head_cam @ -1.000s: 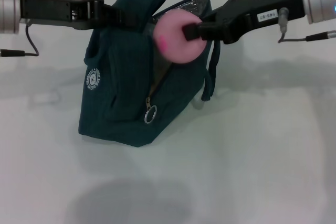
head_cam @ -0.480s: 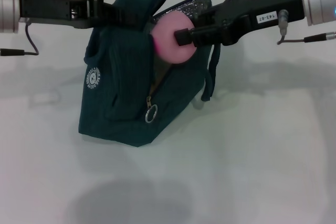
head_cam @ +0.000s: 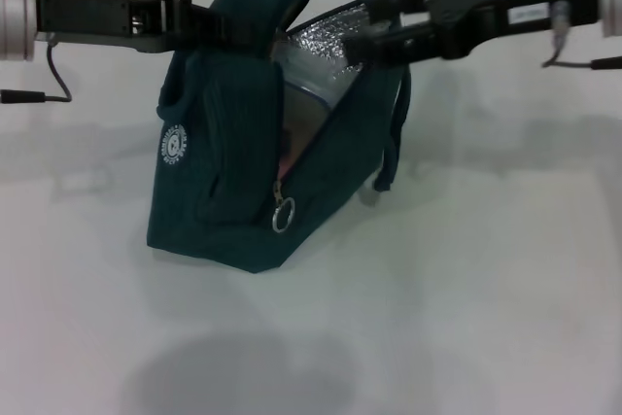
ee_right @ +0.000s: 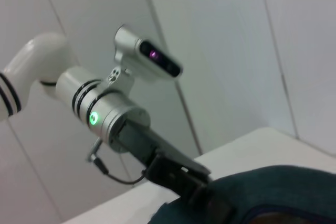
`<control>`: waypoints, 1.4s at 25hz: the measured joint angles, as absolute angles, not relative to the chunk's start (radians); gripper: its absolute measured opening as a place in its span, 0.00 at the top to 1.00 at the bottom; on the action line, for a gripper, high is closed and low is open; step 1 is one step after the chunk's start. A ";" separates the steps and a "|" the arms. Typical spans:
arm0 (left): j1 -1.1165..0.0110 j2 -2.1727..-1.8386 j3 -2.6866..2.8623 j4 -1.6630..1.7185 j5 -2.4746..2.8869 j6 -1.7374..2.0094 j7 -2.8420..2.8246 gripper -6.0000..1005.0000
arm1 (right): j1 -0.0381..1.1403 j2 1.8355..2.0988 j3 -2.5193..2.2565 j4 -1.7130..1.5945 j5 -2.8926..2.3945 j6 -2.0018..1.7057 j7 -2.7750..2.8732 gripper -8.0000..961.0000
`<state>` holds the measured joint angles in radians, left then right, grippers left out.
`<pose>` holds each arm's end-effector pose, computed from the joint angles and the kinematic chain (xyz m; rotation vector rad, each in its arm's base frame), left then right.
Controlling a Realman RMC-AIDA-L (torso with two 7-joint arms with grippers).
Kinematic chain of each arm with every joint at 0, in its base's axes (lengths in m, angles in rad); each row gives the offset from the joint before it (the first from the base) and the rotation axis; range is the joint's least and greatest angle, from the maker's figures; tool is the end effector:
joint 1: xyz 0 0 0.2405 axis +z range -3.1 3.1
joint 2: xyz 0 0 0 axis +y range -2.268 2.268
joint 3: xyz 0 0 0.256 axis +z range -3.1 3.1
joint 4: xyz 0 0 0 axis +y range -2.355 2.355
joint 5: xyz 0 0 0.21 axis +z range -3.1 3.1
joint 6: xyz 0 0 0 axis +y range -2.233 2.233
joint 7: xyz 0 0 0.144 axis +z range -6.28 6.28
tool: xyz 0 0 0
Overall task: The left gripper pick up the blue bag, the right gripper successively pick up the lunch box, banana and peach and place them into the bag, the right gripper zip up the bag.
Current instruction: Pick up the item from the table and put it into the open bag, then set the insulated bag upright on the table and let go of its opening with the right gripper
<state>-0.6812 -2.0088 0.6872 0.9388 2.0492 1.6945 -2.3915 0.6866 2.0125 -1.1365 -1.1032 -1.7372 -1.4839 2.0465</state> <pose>-0.1922 0.3770 0.0697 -2.5847 -1.4825 -0.7081 0.1019 0.3809 0.0346 -2.8964 0.5685 0.7141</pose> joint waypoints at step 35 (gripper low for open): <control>-0.694 -2.025 0.695 0.939 2.045 1.697 -2.391 0.96 | 0.704 2.028 -1.065 -0.311 -1.424 -1.258 2.000 0.16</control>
<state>-0.6938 -2.0255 0.6949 0.9388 2.0446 1.6974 -2.3915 0.7045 2.0284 -1.0646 -0.3106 -1.4239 -1.2579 1.9998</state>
